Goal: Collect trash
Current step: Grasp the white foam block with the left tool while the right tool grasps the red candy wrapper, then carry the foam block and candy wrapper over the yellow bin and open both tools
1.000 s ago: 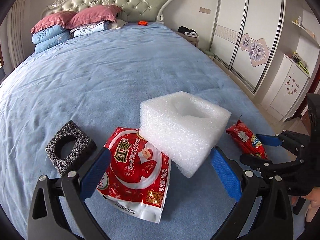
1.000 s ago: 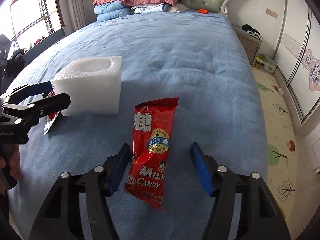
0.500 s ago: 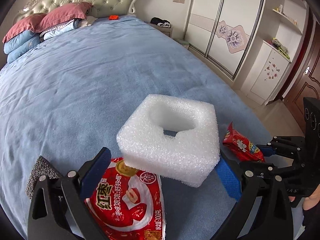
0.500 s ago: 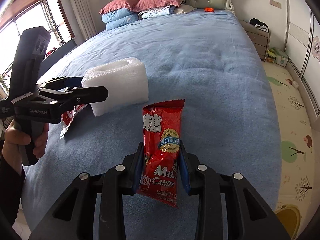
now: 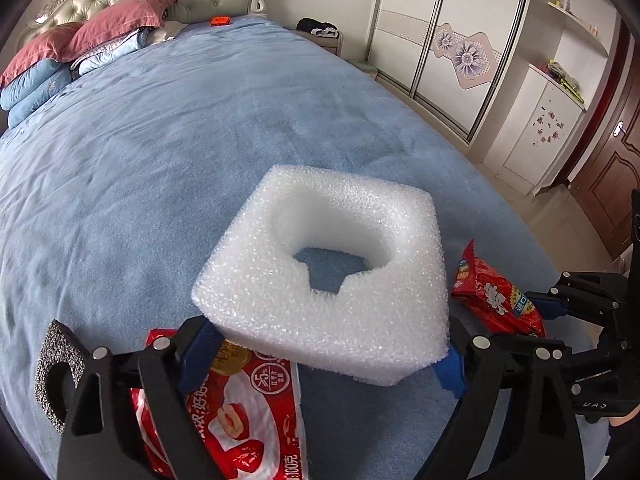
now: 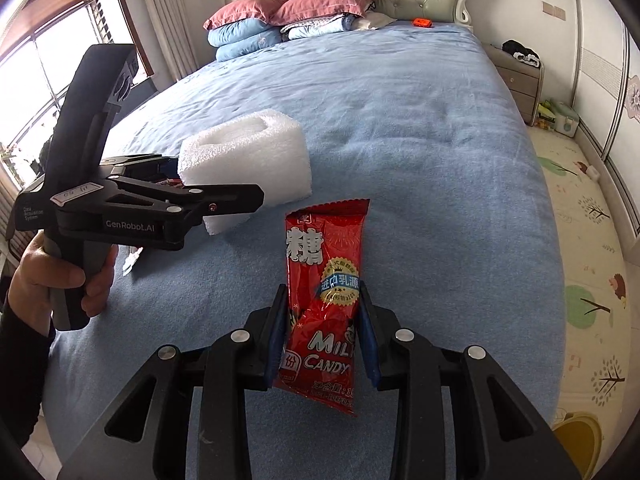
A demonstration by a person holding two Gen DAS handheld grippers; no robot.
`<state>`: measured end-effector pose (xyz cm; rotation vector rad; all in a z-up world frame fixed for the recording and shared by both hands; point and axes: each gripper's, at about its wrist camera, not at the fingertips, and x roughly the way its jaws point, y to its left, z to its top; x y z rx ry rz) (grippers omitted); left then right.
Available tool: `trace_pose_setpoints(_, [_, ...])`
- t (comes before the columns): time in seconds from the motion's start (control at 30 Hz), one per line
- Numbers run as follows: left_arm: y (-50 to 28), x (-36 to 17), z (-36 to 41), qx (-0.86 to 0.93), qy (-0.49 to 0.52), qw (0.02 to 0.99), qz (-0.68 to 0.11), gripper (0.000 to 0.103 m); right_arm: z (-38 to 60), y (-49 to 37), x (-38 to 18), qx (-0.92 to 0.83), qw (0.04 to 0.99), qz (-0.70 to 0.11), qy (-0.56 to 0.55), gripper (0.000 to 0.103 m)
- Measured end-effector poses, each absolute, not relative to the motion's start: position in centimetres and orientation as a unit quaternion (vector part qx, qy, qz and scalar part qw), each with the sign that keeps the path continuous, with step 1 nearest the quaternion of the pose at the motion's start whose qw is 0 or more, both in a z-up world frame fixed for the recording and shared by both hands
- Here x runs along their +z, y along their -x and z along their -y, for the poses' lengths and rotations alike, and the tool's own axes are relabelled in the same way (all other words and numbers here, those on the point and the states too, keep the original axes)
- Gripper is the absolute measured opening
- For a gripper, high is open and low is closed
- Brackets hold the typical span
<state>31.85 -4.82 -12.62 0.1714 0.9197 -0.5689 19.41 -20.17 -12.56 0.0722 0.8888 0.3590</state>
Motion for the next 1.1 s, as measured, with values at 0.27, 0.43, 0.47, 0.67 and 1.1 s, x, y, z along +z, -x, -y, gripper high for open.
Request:
trace_pose_setpoints(0.27, [-26.5,-8.5,5.6,-0.259,-0.103,0.886,-0.371,0.087,20.9,-16.3,-10.6,0.181,0.9,-0.393,-0.051,0.032])
trace_pose_setpoints(0.43, [-22.1,-6.1,6.6,-0.256,-0.101,0.897,-0.345,0.087,22.5,-11.8,-9.4,0.175,0.911,-0.37,-0.056,0.032])
trace_pose_setpoints(0.47, [-21.2,-5.8,6.8,-0.256,-0.1,0.898,-0.343,0.087,23.0,-10.7,-9.0,0.173,0.913,-0.364,-0.058,0.032])
trace_pose_setpoints(0.67, [-15.6,-5.4,8.8,-0.274,-0.097,0.894,-0.34,0.087,26.5,-4.3,-7.6,0.153,0.926,-0.336,-0.073,0.032])
trace_pose_setpoints(1.1, [-6.3,-7.8,19.3,-0.37,-0.128,0.849,-0.355,0.088,35.0,6.8,-8.6,0.067,0.942,-0.3,-0.133,0.032])
